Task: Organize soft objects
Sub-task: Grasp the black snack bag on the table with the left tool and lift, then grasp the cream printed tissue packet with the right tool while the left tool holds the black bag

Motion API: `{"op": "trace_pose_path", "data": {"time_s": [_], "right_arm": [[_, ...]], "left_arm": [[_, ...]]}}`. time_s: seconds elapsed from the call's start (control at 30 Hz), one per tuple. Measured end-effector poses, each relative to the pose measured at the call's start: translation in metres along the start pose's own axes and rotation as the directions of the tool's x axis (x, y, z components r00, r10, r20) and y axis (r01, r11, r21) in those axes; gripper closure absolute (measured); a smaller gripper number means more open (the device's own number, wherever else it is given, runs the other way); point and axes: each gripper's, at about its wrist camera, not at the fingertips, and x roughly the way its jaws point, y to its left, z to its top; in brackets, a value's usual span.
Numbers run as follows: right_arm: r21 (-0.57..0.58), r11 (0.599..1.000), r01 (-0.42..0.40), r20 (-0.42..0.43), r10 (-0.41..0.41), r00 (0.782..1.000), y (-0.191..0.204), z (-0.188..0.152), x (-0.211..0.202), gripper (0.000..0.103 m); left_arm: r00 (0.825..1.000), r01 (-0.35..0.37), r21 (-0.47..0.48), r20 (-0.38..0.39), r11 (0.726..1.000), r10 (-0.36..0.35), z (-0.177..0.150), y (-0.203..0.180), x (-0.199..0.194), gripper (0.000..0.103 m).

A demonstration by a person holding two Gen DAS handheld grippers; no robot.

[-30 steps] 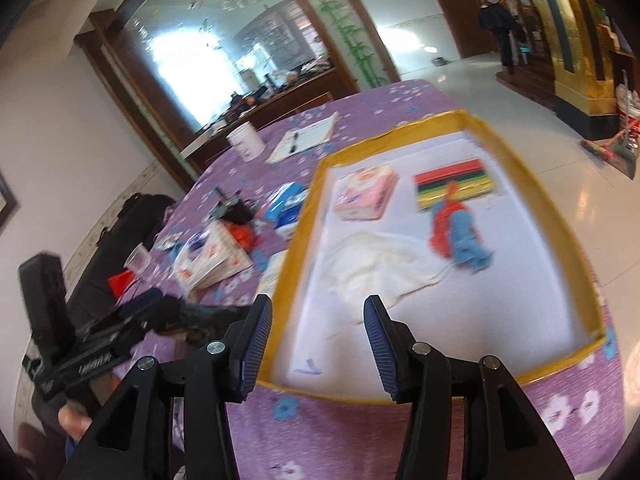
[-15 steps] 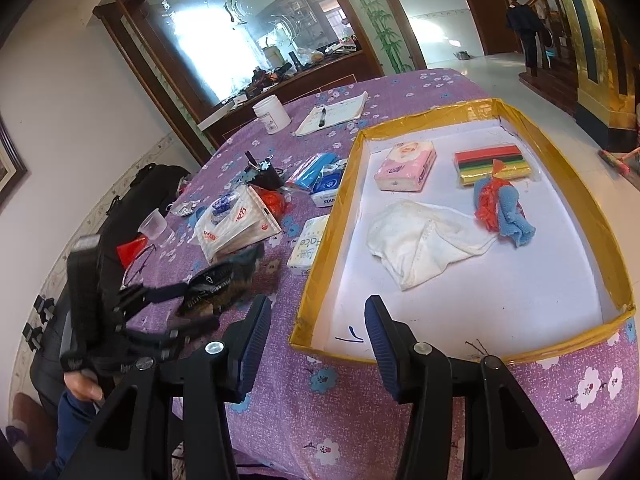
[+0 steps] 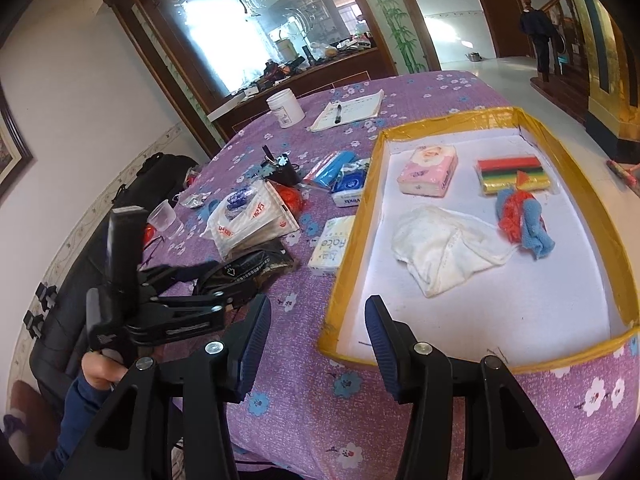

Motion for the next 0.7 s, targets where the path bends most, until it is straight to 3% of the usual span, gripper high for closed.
{"op": "trace_pose_path", "data": {"time_s": [0.03,0.2,0.33,0.47,0.53,0.67,0.7], "right_arm": [[-0.010,1.000,0.003,-0.003,-0.003,1.000,0.002,0.003,0.001,0.050],[-0.062,0.998,0.016,-0.040,-0.019,0.999,0.017,0.029,0.017,0.050],[-0.120,0.992,0.037,-0.129,-0.052,0.990,0.029,0.057,0.058,0.046],[-0.182,0.979,0.090,-0.209,-0.128,0.970,0.037,0.081,0.112,0.046],[-0.212,0.972,0.102,-0.264,-0.157,0.952,0.039,0.088,0.141,0.046],[-0.280,0.941,0.189,-0.298,-0.273,0.915,0.036,0.097,0.180,0.046],[-0.289,0.940,0.179,-0.307,-0.268,0.913,0.036,0.099,0.185,0.046]], "left_arm": [[1.000,0.002,-0.020,-0.010,1.000,-0.002,-0.001,0.001,0.003,0.069],[0.999,0.000,-0.100,0.041,0.995,0.004,-0.019,0.009,-0.012,0.073],[0.997,-0.022,-0.172,0.073,0.985,0.035,-0.041,0.029,-0.030,0.073],[0.994,-0.078,-0.235,0.057,0.969,0.094,-0.056,0.054,-0.033,0.073],[0.995,-0.070,-0.257,0.055,0.964,0.087,-0.061,0.063,-0.032,0.073],[0.995,-0.060,-0.258,0.066,0.964,0.080,-0.065,0.067,-0.035,0.073],[0.995,-0.058,-0.259,0.067,0.964,0.078,-0.065,0.067,-0.034,0.073]]}}
